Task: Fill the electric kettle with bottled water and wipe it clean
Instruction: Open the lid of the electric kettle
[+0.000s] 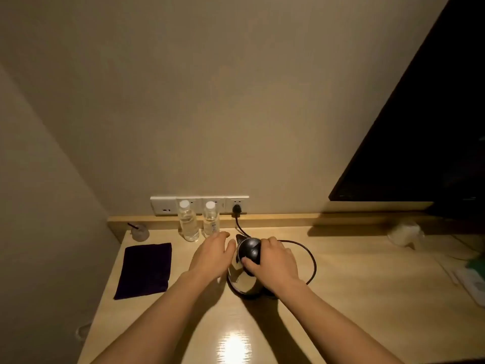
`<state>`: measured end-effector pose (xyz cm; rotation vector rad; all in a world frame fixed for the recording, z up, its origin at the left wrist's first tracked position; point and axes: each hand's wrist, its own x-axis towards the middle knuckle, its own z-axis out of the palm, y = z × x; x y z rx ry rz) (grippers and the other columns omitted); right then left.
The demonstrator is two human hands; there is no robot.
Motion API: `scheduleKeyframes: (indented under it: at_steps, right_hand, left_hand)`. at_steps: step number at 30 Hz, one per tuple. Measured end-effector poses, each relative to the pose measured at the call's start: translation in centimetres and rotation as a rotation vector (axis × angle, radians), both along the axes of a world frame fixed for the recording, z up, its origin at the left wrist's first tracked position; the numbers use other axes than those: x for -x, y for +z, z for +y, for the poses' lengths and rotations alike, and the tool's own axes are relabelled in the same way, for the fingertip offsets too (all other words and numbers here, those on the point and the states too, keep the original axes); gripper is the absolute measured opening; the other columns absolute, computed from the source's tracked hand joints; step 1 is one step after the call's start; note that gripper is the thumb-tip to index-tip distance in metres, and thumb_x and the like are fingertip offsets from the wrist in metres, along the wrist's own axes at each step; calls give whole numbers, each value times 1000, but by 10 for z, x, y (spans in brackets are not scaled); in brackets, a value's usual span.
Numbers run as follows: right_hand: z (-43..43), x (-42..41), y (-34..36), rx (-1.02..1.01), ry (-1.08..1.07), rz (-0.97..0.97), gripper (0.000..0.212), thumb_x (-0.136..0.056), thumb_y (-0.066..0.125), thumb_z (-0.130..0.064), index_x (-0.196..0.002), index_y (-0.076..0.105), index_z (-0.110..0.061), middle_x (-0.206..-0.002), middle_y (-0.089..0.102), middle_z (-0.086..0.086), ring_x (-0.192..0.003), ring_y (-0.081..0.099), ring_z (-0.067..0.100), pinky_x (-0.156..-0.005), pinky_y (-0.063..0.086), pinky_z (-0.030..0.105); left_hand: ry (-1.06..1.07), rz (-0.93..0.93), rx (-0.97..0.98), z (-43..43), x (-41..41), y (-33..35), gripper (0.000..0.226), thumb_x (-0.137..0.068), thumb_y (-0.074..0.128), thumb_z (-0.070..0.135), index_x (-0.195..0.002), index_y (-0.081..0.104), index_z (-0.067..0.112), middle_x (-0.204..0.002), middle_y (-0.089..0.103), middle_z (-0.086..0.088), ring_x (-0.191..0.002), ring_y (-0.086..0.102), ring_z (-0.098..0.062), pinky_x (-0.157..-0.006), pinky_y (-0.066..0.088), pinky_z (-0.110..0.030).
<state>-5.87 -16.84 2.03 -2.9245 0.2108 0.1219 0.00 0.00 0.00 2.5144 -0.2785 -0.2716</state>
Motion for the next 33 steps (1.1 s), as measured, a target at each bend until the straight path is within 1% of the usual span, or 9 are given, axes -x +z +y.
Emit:
scheduleKeyframes:
  at_steps: [5, 10, 14, 18, 20, 23, 26, 29, 33]
  right_hand:
    - [10, -10, -12, -38, -64, 74, 87, -77, 65, -76, -141, 49, -19, -129, 58, 2, -119, 56, 21, -97, 48, 36]
    - [8, -12, -21, -23, -81, 55, 84, -78, 78, -60, -143, 46, -18, -134, 56, 3, -120, 55, 22, -98, 47, 36]
    - [-3, -13, -24, -87, -44, 76, 89, -71, 84, -59, -143, 48, -21, -137, 56, 0, -124, 53, 22, -103, 44, 37]
    - [-20, -20, -19, -167, 50, 115, 96, -65, 91, -52, -146, 45, -30, -145, 57, -5, -132, 53, 22, -110, 39, 41]
    - [-29, -26, -16, -168, 118, 150, 100, -64, 93, -47, -149, 42, -33, -150, 54, -6, -138, 49, 22, -114, 34, 42]
    - [-39, -32, -12, -148, 144, 194, 107, -63, 94, -43, -153, 38, -32, -156, 50, -5, -144, 44, 23, -118, 31, 44]
    - [-40, -31, -11, -188, 100, 230, 102, -61, 86, -62, -149, 43, -30, -146, 58, -4, -133, 54, 23, -113, 39, 42]
    - [-29, -29, -14, -251, 0, 158, 90, -73, 58, -82, -145, 52, -28, -139, 64, -3, -124, 60, 21, -109, 44, 42]
    - [-13, -25, -30, -220, -97, -47, 64, -93, 56, -65, -142, 59, -23, -136, 68, -3, -125, 62, 19, -110, 42, 40]
  left_hand:
    - [-28, 193, 195, -29, -29, -9, 49, -108, 44, 38, -152, 50, 17, -157, 53, -8, -145, 47, -26, -117, 36, -38]
    - [-74, 311, 281, -37, -42, -20, 35, -108, 44, 38, -110, 72, 18, -115, 71, -10, -110, 64, -28, -89, 45, -37]
    - [-83, 301, 319, -26, -43, -25, 37, -108, 44, 36, -110, 74, 15, -112, 71, -7, -105, 62, -25, -92, 46, -39]
    - [-43, 323, 385, -9, -31, -32, 31, -107, 45, 31, -94, 71, 20, -103, 69, -4, -99, 61, -22, -82, 46, -35]
    - [19, 338, 472, -2, -17, -36, 30, -105, 46, 33, -91, 71, 24, -101, 68, -1, -98, 62, -21, -85, 48, -38]
    - [64, 352, 562, 5, 3, -43, 28, -104, 46, 36, -98, 73, 31, -105, 67, 4, -102, 62, -12, -85, 49, -33]
    - [60, 351, 584, 6, 9, -46, 26, -106, 46, 34, -100, 72, 35, -109, 67, 8, -104, 61, -6, -83, 45, -24]
    - [107, 410, 628, 5, 4, -47, 31, -107, 45, 38, -105, 74, 30, -110, 69, 5, -107, 62, -11, -92, 47, -32]
    - [196, 533, 724, 3, 4, -46, 37, -97, 48, 49, -102, 77, 28, -106, 75, 0, -110, 67, -19, -105, 49, -43]
